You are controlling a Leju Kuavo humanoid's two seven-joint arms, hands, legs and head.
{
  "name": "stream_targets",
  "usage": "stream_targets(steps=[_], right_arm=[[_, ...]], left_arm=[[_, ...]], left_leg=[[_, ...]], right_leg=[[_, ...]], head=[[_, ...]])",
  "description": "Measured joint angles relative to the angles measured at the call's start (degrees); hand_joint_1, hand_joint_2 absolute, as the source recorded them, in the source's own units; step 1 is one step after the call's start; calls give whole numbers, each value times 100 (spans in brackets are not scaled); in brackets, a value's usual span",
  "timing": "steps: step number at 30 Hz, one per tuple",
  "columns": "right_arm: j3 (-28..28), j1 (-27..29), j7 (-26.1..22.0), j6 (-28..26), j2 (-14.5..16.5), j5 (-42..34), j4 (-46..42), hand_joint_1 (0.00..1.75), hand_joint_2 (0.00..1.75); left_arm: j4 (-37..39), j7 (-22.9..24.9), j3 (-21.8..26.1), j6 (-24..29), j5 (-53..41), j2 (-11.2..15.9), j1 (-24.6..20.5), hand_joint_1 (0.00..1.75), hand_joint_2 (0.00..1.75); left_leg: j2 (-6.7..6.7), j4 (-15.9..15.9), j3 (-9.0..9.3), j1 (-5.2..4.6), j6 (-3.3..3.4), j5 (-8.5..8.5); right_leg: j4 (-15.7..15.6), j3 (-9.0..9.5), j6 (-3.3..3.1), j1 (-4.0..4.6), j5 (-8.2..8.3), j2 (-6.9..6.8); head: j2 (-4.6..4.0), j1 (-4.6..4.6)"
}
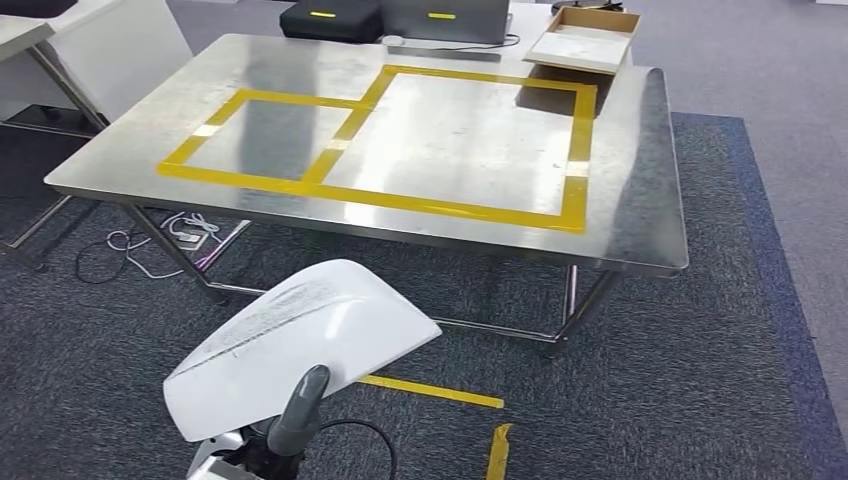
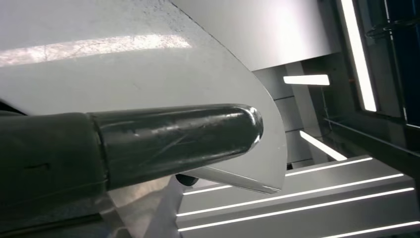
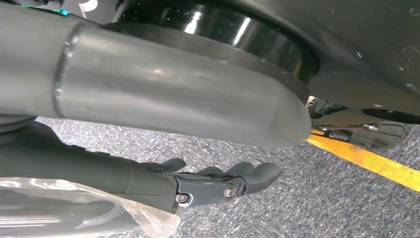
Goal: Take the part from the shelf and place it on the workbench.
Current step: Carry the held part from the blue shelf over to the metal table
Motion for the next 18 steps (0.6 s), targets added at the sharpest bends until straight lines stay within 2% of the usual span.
stream_targets(steps=[3,5,6,8,9,10,11,13,14,15,16,18], right_arm=[[0,2,-13,-4,-3,14,0,0,0],[0,3,-23,-3,-7,19,0,0,0],[0,1,-28,-3,-8,23,0,0,0],[0,0,-41,-3,-9,35,0,0,0],[0,2,-49,-3,-11,42,0,0,0],[0,5,-56,-3,-13,48,0,0,0],[0,6,-62,-2,-16,55,0,0,0],[0,-1,-68,-2,-21,66,0,0,0],[0,-9,-71,-1,-23,70,0,0,0],[0,-17,-74,-1,-24,72,0,0,0],[0,-22,-76,0,-24,73,0,0,0],[-1,-14,-77,1,-23,74,0,0,0]], left_arm=[[0,6,4,2,21,7,-4,175,0],[0,6,7,2,22,5,-9,175,0],[0,6,8,3,23,4,-10,175,0],[1,6,10,8,26,7,-8,175,0],[1,6,10,11,31,10,-6,175,0],[1,6,10,15,38,13,-6,175,0],[1,6,10,19,48,14,-6,175,0],[0,6,10,29,67,14,-7,175,0],[0,6,11,33,73,15,-7,175,0],[0,6,11,38,78,15,-8,175,0],[0,6,11,40,80,16,-9,175,0],[0,6,10,44,81,16,-11,175,0]], left_leg=[[-4,-113,16,-11,62,0],[16,-156,33,9,121,28],[32,-170,38,17,143,36],[60,-170,32,12,163,32],[72,-169,31,10,166,30],[79,-168,31,10,166,29],[81,-168,36,10,164,27],[82,-166,49,8,148,18],[81,-157,49,-4,127,7],[83,-151,46,-16,100,3],[86,-150,43,-26,71,3],[96,-153,44,-25,8,2]], right_leg=[[3,-49,104,-13,2,0],[199,-152,167,-22,-142,-61],[463,-281,190,-29,-295,-102],[1200,-624,228,-40,-634,-156],[1470,-752,240,-43,-712,-165],[1553,-791,247,-45,-687,-169],[1412,-718,246,-45,-561,-176],[678,-341,223,-44,-207,-214],[326,-147,201,-36,-103,-232],[94,-21,176,-28,-58,-246],[-3,35,148,-15,-69,-250],[-23,51,82,-11,-63,-234]], head=[[0,2],[0,28],[0,39],[0,59],[0,57],[0,59],[0,58],[0,60],[0,58],[0,53],[0,49],[0,43]])
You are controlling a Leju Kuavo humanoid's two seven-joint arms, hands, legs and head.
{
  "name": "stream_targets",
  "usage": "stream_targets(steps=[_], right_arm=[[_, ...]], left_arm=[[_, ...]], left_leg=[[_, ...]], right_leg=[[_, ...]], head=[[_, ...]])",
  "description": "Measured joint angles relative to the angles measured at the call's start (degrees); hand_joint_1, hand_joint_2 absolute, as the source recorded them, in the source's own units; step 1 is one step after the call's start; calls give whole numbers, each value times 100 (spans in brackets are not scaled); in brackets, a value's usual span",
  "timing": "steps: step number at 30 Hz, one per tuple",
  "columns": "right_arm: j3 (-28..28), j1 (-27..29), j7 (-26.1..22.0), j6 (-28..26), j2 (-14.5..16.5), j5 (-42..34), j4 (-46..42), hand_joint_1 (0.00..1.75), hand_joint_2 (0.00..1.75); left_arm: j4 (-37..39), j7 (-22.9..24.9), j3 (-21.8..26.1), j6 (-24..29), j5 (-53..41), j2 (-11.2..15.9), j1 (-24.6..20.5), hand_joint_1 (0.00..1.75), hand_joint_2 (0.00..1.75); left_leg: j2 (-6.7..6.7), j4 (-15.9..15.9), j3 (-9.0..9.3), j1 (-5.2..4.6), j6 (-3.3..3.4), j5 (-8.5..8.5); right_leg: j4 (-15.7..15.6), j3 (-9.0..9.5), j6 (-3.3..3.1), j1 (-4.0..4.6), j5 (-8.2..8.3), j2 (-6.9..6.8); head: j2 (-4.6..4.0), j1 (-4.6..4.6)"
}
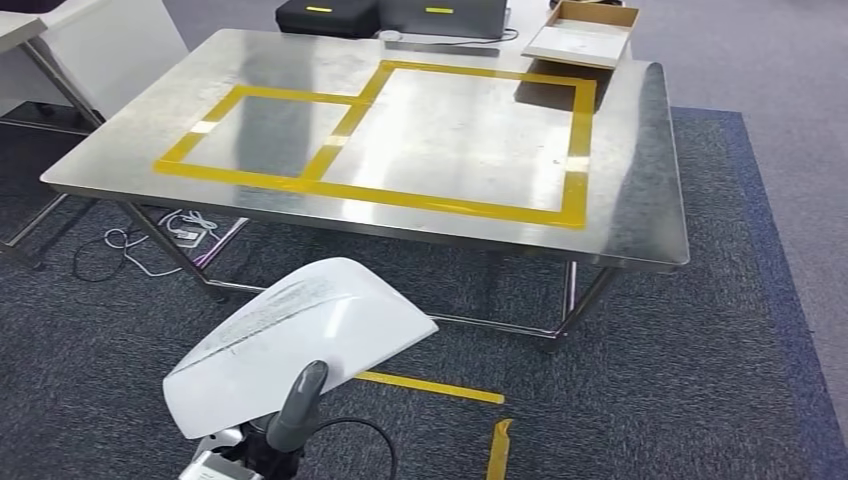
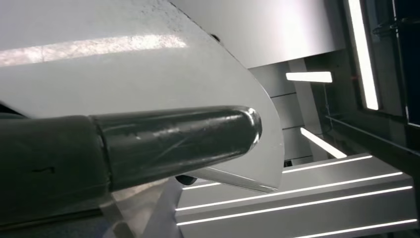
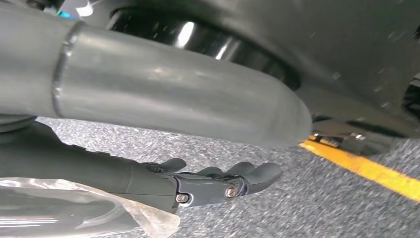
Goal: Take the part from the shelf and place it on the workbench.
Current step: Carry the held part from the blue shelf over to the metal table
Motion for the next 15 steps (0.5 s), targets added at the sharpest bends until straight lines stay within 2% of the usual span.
stream_targets(steps=[2,3,5,6,7,8,10,11,12,13,15], right_arm=[[-2,12,-1,0,0,0,0,0,0],[-3,11,-2,0,0,0,0,0,0],[-4,6,-4,0,0,0,0,0,0],[-4,6,-4,0,0,0,0,0,0],[-4,9,-4,0,0,0,0,0,0],[-4,11,-4,0,0,0,0,0,0],[-4,9,-4,0,1,1,0,0,0],[-4,8,-4,1,1,1,0,0,0],[-4,7,-4,1,1,2,0,0,0],[-4,5,-4,1,1,3,0,0,0],[-5,3,-3,-1,0,4,0,0,0]], left_arm=[[0,0,0,2,0,2,-6,175,0],[0,0,0,4,0,3,-8,175,0],[0,0,0,4,0,11,-8,175,0],[0,0,1,6,0,16,-4,175,0],[0,0,1,6,0,21,-3,175,0],[0,0,1,7,0,24,-1,175,0],[0,0,1,8,0,25,-2,175,0],[0,0,1,8,0,24,-3,175,0],[-1,-1,1,8,0,22,-7,175,0],[-1,-1,2,9,1,19,-9,175,0],[-2,-1,2,10,3,13,-12,175,0]], left_leg=[[-9,154,-47,13,-59,-115],[-17,394,-147,18,-84,-255],[-25,1143,-492,23,-112,-603],[-26,1468,-656,23,-117,-703],[-27,1620,-746,23,-114,-693],[-29,1555,-735,22,-102,-567],[-40,877,-461,17,-46,-116],[-50,517,-303,7,-12,34],[-58,243,-184,-3,17,108],[-65,100,-130,-17,42,104],[-70,12,-99,-19,87,61]], right_leg=[[-27,28,-71,-17,13,6],[-42,46,-105,-27,15,7],[-42,62,-148,-19,0,11],[-41,72,-159,-13,-9,16],[-39,85,-165,-7,-19,24],[-38,105,-166,-1,-31,37],[-38,158,-152,10,-65,66],[-32,171,-134,23,-87,78],[-24,175,-111,30,-107,86],[-25,171,-81,33,-117,88],[-6,172,-9,29,-98,85]], head=[[0,-12],[0,-21],[0,-37],[0,-36],[0,-36],[0,-37],[0,-36],[0,-34],[0,-34],[0,-30],[1,-28]])
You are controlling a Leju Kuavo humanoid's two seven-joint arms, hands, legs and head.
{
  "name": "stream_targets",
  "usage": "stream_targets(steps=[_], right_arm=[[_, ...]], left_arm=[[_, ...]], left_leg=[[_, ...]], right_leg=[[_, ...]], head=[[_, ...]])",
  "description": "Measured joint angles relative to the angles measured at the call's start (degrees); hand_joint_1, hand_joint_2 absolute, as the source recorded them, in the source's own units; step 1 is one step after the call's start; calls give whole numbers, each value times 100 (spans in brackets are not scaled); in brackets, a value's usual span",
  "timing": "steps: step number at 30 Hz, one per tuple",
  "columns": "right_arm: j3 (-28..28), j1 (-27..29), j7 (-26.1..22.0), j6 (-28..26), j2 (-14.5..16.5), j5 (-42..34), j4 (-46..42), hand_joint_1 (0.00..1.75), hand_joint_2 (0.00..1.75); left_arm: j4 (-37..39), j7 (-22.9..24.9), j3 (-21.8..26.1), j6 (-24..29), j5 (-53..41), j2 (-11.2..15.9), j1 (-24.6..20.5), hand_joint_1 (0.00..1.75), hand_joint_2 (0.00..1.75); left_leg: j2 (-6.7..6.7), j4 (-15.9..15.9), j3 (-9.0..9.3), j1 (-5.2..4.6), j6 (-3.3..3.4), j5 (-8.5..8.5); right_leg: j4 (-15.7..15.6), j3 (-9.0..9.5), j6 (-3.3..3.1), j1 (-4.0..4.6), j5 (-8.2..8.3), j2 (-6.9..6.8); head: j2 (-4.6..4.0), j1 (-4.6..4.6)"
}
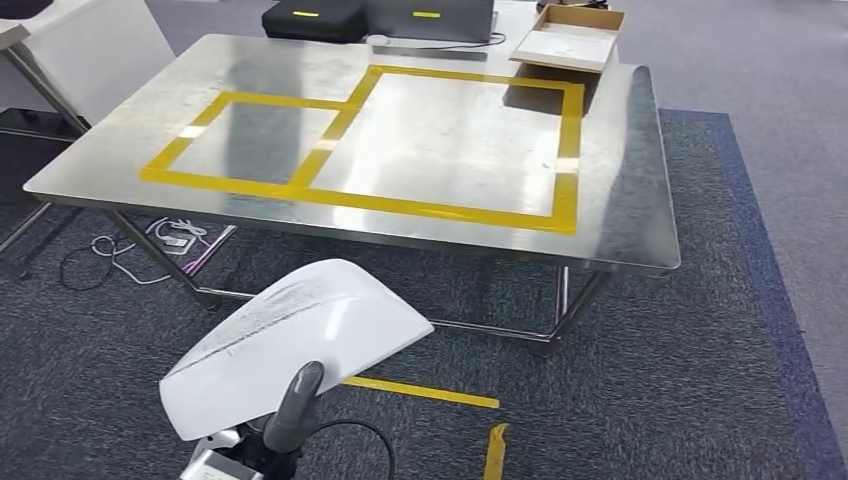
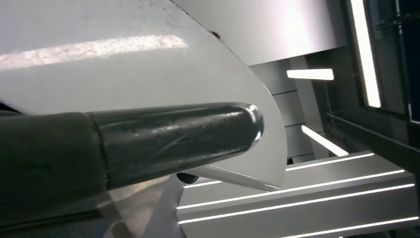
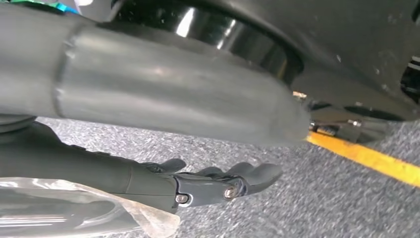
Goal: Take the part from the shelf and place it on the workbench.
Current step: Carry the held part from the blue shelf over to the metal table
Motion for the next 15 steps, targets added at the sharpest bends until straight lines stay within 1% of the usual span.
stream_targets(steps=[1,2,3,5,6,7,8,9,10,11,12,13,15], right_arm=[[0,0,1,-1,0,1,0,0,0],[1,-2,1,1,1,2,0,0,0],[1,-6,1,2,1,3,0,0,0],[1,-11,0,3,2,4,0,0,0],[1,-6,1,3,2,4,0,0,0],[1,3,1,3,1,4,0,0,0],[0,10,2,3,-2,4,0,0,0],[-1,14,2,3,-4,3,0,0,0],[-1,15,2,3,-5,3,0,0,0],[0,12,2,3,-7,2,1,0,0],[1,11,2,3,-7,2,1,0,0],[1,8,1,3,-7,2,1,0,0],[0,11,4,3,-7,1,1,0,0]], left_arm=[[0,1,1,0,2,-3,1,175,0],[0,1,1,0,3,-5,0,175,0],[0,1,1,0,3,-9,0,175,0],[0,1,2,0,3,-14,0,175,0],[0,1,3,0,3,-14,2,175,0],[0,1,3,0,3,-13,5,175,0],[0,1,3,0,3,-12,8,175,0],[0,1,3,1,3,-12,12,175,0],[0,1,4,2,3,-13,15,175,0],[0,1,4,3,3,-13,17,175,0],[0,1,5,4,3,-13,17,175,0],[0,1,5,4,3,-14,16,175,0],[0,1,5,4,4,-13,19,175,0]], left_leg=[[-2,-23,20,9,27,-1],[-2,-44,50,24,52,-2],[0,-53,79,36,72,-7],[11,-53,96,40,100,-27],[14,-51,101,40,106,-39],[14,-49,114,41,107,-54],[13,-48,137,44,101,-74],[11,-48,174,49,90,-100],[11,-48,219,56,70,-132],[12,-47,262,58,46,-162],[13,-44,295,57,24,-187],[15,-39,305,51,0,-205],[21,-26,306,36,-58,-224]], right_leg=[[36,-15,35,-4,-9,-6],[150,-67,68,-6,-58,-12],[355,-180,94,-12,-168,-17],[1044,-574,142,-26,-484,-25],[1380,-782,158,-34,-601,-26],[1575,-925,172,-43,-629,-27],[1556,-965,184,-54,-537,-31],[1315,-893,193,-67,-336,-38],[931,-745,199,-79,-82,-53],[569,-594,203,-82,102,-69],[298,-480,201,-76,193,-86],[148,-425,171,-67,168,-104],[96,-399,66,-47,94,-114]], head=[[0,6],[0,16],[-1,33],[-1,61],[-1,66],[-1,67],[-1,68],[-1,67],[-1,68],[-1,68],[-1,70],[0,75],[0,68]])
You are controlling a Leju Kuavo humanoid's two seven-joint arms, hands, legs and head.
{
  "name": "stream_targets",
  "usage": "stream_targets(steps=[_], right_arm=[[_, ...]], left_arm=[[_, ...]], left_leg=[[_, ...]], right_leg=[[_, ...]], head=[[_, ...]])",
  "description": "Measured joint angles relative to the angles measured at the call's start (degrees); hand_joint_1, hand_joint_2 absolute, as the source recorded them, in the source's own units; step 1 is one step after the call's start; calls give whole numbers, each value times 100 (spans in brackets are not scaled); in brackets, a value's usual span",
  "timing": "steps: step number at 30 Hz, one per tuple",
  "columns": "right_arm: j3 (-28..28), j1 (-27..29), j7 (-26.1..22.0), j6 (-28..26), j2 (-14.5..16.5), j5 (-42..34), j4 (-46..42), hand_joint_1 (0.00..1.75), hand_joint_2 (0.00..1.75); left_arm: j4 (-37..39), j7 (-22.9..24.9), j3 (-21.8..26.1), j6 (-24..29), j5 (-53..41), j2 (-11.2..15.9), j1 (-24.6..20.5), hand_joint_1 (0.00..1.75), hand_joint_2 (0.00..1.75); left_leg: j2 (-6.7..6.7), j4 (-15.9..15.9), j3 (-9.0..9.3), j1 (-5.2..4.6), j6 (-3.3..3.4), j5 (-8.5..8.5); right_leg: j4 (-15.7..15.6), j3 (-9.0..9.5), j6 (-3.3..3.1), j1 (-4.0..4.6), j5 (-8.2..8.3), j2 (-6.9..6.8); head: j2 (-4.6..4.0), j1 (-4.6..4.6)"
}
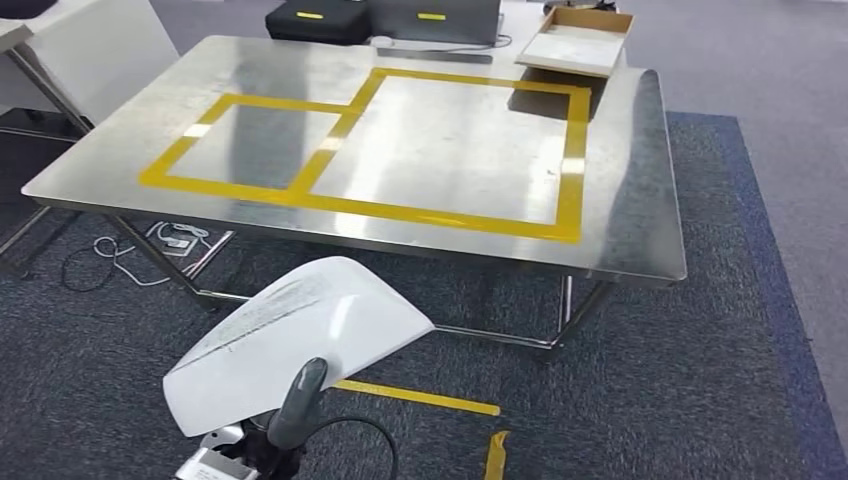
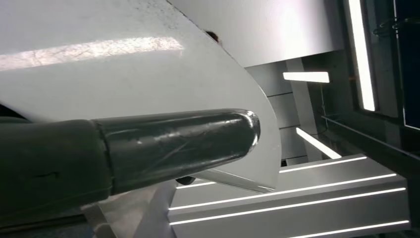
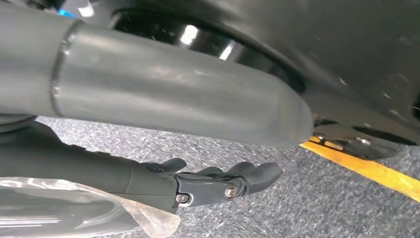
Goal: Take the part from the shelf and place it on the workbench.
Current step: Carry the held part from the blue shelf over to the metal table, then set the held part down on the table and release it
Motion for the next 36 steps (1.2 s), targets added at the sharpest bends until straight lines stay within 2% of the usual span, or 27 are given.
stream_targets(steps=[2,4,5,7,8,9,10,12,14,15,16,18,20,23,24,25,27,28,29,30,31,33,34,36], right_arm=[[-2,17,3,-1,-1,-1,-1,0,0],[-2,22,2,-2,-1,-1,-1,0,0],[-2,16,2,-2,-1,-1,-1,0,0],[-2,9,2,-3,-1,-1,-1,0,0],[-2,10,2,-3,-1,-1,-1,0,0],[-3,12,2,-4,-2,-1,-1,0,0],[-3,14,2,-4,-2,-1,-1,0,0],[-3,16,2,-4,3,-1,1,0,0],[-3,13,-4,-6,14,1,5,0,0],[-3,10,-13,-7,19,3,7,0,0],[-3,6,-24,-8,21,5,8,0,0],[-3,7,-45,-4,20,15,8,0,0],[-2,-12,-57,0,18,22,8,0,0],[-2,-26,-68,4,15,27,8,0,0],[-2,-15,-70,13,13,36,8,0,0],[-2,-5,-73,28,10,54,8,0,0],[-2,7,-74,68,9,103,8,0,0],[-1,11,-74,86,10,125,9,0,0],[0,14,-73,99,10,139,10,0,0],[1,24,-68,107,11,149,11,0,0],[1,35,-62,109,11,156,13,0,0],[1,50,-50,110,13,172,13,0,0],[1,47,-50,111,13,180,13,0,0],[1,28,-49,114,14,191,13,0,0]], left_arm=[[0,0,0,1,1,1,7,175,0],[-1,-1,1,4,2,3,5,175,0],[-2,0,2,5,2,5,5,175,0],[-2,1,3,7,2,10,11,175,0],[-1,0,4,7,1,13,16,175,0],[-1,0,4,7,1,15,18,175,0],[-1,0,4,7,1,16,20,175,0],[-1,1,6,11,0,17,21,175,0],[-1,0,11,25,0,18,26,175,0],[-1,0,14,35,1,16,33,175,0],[-2,-1,16,45,2,14,39,175,0],[-5,-1,19,58,3,5,46,175,0],[-10,-2,23,63,3,-6,39,175,0],[-11,-2,30,66,7,-10,43,175,0],[-11,-3,32,66,8,-10,47,175,0],[-11,-3,32,66,8,-10,48,175,0],[-11,-3,33,66,8,-10,47,175,0],[-10,-3,34,66,8,-9,41,175,0],[-10,-3,36,66,8,-11,34,175,0],[-9,-4,38,66,8,-13,28,175,0],[-9,-6,39,66,8,-15,24,175,0],[-10,-9,40,68,8,-16,21,175,0],[-11,-10,40,70,7,-15,15,175,0],[-11,-10,40,78,7,-12,8,175,0]], left_leg=[[3,45,19,0,-59,-18],[0,323,-64,8,-98,-109],[-2,617,-209,10,-117,-221],[-4,1339,-635,8,-140,-532],[-4,1583,-817,6,-134,-634],[-5,1649,-920,2,-116,-634],[-6,1502,-926,-9,-79,-498],[-8,817,-754,-64,48,39],[-16,316,-617,-140,173,278],[-22,209,-590,-167,208,300],[-29,168,-560,-173,223,263],[-36,50,-434,-136,240,328],[-33,-9,-322,-91,259,308],[-34,-16,-271,-74,261,235],[-39,-15,-240,-68,250,200],[-44,-13,-192,-58,234,160],[-74,-12,-73,-34,175,66],[-89,-5,-29,-28,140,23],[-110,0,-12,-25,101,-15],[-126,9,1,-26,63,-37],[-147,23,16,-31,27,-44],[-163,93,40,-30,-36,-71],[-146,232,-9,-29,-62,-109],[-102,806,-304,-24,-105,-303]], right_leg=[[-17,80,-103,-4,32,11],[-32,186,-171,-13,10,22],[-37,227,-204,-12,-11,24],[-37,291,-252,9,-69,35],[-37,327,-263,25,-102,43],[-37,371,-268,41,-138,54],[-38,427,-271,61,-178,66],[-44,525,-272,86,-264,83],[-49,567,-238,93,-340,95],[-36,580,-204,89,-350,95],[-20,611,-154,91,-340,93],[96,603,-68,90,-337,82],[495,382,16,78,-483,82],[1402,-255,123,23,-879,79],[1502,-396,147,5,-878,78],[1405,-436,163,-8,-746,76],[724,-262,185,-37,-204,114],[380,-157,181,-42,-55,164],[144,-61,146,-41,15,205],[37,-9,91,-34,13,232],[14,19,18,-21,-45,216],[-13,123,-99,-26,-11,142],[-29,185,-137,-33,-27,104],[-51,301,-195,-37,-80,37]], head=[[-1,-14],[-1,-30],[-1,-42],[-1,-52],[-1,-54],[-1,-55],[-1,-56],[-1,-54],[-1,-36],[-1,-30],[0,-30],[0,-29],[1,4],[-1,25],[-1,24],[-1,25],[-1,26],[-1,26],[0,26],[0,20],[0,14],[-1,-1],[-1,-15],[-1,-43]])
